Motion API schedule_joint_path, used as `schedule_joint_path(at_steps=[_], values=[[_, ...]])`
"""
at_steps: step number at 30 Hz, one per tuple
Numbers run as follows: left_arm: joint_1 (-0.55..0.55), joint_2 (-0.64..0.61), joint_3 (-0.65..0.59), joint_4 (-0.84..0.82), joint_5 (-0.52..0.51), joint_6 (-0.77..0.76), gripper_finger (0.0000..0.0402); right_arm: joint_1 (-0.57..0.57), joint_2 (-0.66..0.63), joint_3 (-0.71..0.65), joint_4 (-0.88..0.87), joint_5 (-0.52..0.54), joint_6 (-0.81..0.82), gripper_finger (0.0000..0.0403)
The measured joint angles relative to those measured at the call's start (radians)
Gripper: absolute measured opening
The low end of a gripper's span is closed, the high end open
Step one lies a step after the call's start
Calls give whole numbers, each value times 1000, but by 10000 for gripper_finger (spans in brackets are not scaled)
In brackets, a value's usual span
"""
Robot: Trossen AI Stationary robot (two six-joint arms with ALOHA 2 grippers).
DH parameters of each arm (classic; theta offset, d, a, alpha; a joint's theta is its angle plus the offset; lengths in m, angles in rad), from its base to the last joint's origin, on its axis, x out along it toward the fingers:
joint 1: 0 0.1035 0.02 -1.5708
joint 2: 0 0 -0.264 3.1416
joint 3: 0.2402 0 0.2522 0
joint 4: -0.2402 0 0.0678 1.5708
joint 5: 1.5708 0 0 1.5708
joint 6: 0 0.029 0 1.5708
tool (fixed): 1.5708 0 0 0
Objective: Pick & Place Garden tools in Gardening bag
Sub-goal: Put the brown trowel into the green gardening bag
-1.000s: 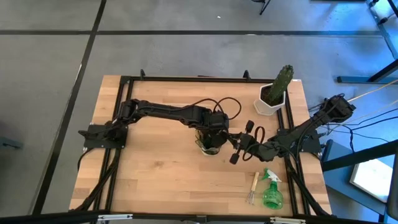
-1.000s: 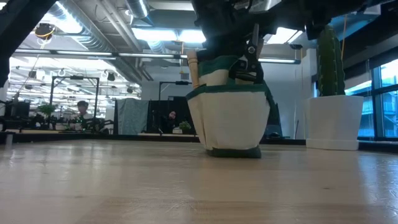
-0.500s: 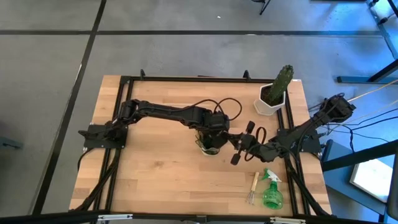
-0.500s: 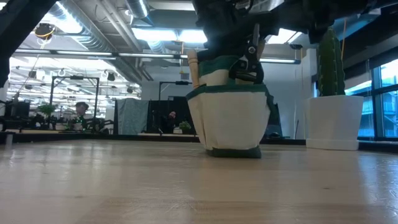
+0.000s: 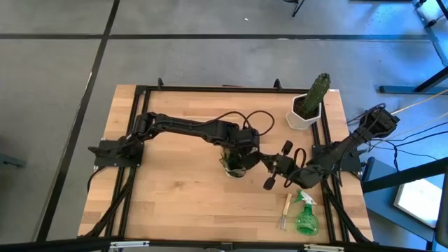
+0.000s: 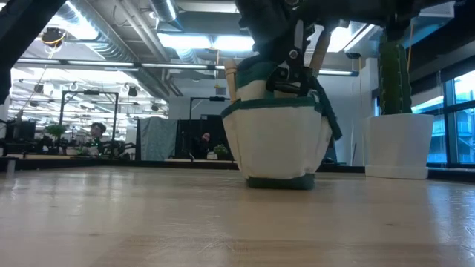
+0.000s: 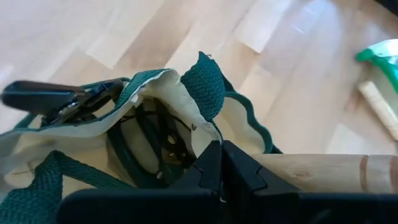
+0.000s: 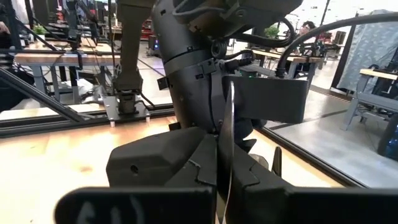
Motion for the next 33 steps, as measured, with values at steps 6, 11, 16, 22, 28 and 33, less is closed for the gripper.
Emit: schedule_joint_path(at_steps=[6,11,16,22,28,33], values=[[0,0,0,16,22,2,2,23,-1,0,1,14,-25,0],[-1,0,0,20,23,8,2,35,-1,0,-21,21,-31,0],[-1,0,0,18,27,11,2,36,-1,1,-52,21,-11,0],[-1,0,0,13,49,17,2,48,-2,1,-89,22,14,0],[-1,-2,1,48,90,28,2,100,2,-1,-107,66,10,0],[11,-41,11,83,84,6,3,140,4,1,-101,5,-41,0]])
